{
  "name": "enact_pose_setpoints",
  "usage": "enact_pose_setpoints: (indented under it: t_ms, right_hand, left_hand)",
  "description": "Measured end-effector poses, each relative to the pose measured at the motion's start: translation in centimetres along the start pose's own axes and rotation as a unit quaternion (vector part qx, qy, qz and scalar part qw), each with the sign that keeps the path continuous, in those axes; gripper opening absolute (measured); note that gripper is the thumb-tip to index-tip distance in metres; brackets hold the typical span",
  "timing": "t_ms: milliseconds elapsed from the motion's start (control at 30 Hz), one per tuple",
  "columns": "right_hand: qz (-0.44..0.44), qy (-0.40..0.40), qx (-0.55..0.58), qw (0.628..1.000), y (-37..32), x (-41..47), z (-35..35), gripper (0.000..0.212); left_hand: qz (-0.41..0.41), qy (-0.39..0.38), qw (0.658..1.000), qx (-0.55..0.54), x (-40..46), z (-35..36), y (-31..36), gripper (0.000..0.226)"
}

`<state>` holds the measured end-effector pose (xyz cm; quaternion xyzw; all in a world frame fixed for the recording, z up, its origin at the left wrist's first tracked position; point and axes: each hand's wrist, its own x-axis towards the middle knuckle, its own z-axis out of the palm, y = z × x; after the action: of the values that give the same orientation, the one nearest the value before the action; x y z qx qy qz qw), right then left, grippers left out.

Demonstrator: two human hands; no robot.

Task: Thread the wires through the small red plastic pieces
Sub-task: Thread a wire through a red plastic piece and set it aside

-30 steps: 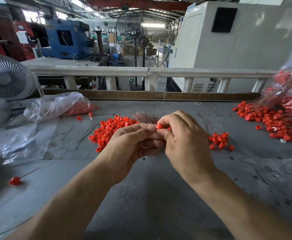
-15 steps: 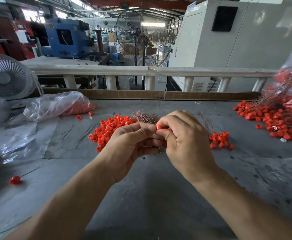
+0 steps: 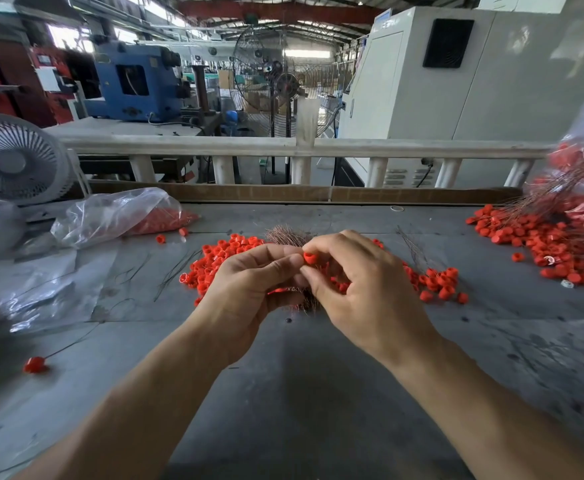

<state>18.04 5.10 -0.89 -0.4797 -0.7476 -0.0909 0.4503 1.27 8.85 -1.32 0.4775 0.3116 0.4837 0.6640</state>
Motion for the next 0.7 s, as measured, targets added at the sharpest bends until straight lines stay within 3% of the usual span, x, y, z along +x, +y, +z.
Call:
enact_pose_setpoints:
  t_ms: [367,700]
  right_hand:
    - [0.020,-0.015,0.087,0.996,0.05,0.06,0.41,0.019]
    - [0.091,-0.052,0.176,0.979,-0.01,-0.15,0.75,0.017]
  left_hand:
    - [0.025,0.020,0.999,0.011,0.47,-0.63,0.18,0.040]
    - [0.059,0.066,0.995,0.045,0.76,-0.92,-0.18,0.017]
